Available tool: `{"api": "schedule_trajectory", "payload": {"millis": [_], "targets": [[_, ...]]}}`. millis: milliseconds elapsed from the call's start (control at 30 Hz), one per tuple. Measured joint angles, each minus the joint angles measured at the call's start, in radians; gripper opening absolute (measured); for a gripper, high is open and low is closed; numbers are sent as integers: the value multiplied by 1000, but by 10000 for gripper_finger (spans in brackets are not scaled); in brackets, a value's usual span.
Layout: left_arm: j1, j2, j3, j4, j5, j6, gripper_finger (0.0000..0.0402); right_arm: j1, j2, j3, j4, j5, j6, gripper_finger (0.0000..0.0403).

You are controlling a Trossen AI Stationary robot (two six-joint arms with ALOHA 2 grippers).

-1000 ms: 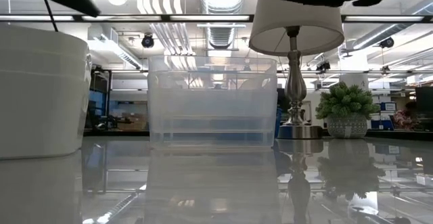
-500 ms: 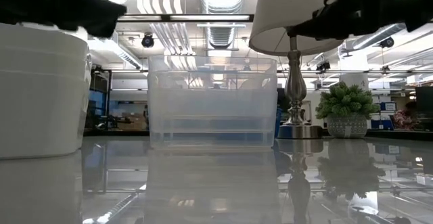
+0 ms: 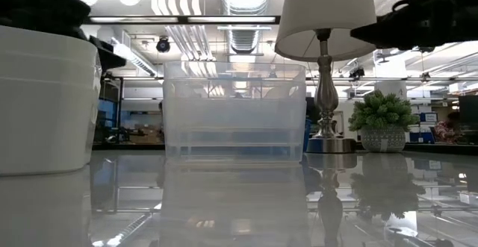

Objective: Stack baskets by color
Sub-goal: Return to Home Position

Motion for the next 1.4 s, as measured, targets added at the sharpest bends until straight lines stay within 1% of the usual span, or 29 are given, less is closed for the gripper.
{"api": "schedule_trajectory", "payload": {"millis": [100, 233, 300, 367, 433, 467, 500, 533, 700, 767, 900, 1400], "targets": [[5, -109, 0, -114, 39, -16, 0, -6, -101, -29, -49, 0, 0, 9], [5, -244, -3, -240, 48, -30, 0, -8, -237, -53, -153, 5, 22, 9], [5, -304, -2, -270, 52, -48, 0, -8, -305, -67, -197, 9, 36, 9], [5, -355, -4, -303, 73, -54, 0, -8, -371, -93, -200, 17, 33, 9], [5, -340, -4, -307, 120, -55, 0, -7, -417, -123, -176, 32, 10, 9], [4, -335, -3, -304, 140, -55, 0, -7, -415, -136, -159, 43, 1, 9], [4, -332, -2, -291, 155, -55, 0, -7, -416, -140, -185, 59, -7, 9], [4, -321, -7, -262, 157, -63, 0, -7, -411, -140, -157, 74, -17, 9], [3, -302, -66, -152, 148, -76, 0, -7, -401, -140, -157, 78, -56, 9], [4, -300, -72, -132, 130, -77, 0, -7, -397, -140, -177, 79, -32, 9], [3, -273, -73, -131, 129, -75, 0, -7, -394, -140, -178, 79, 19, 9], [4, -192, -74, -133, 124, -76, 0, -8, -390, -141, -179, 78, 19, 9]]}}
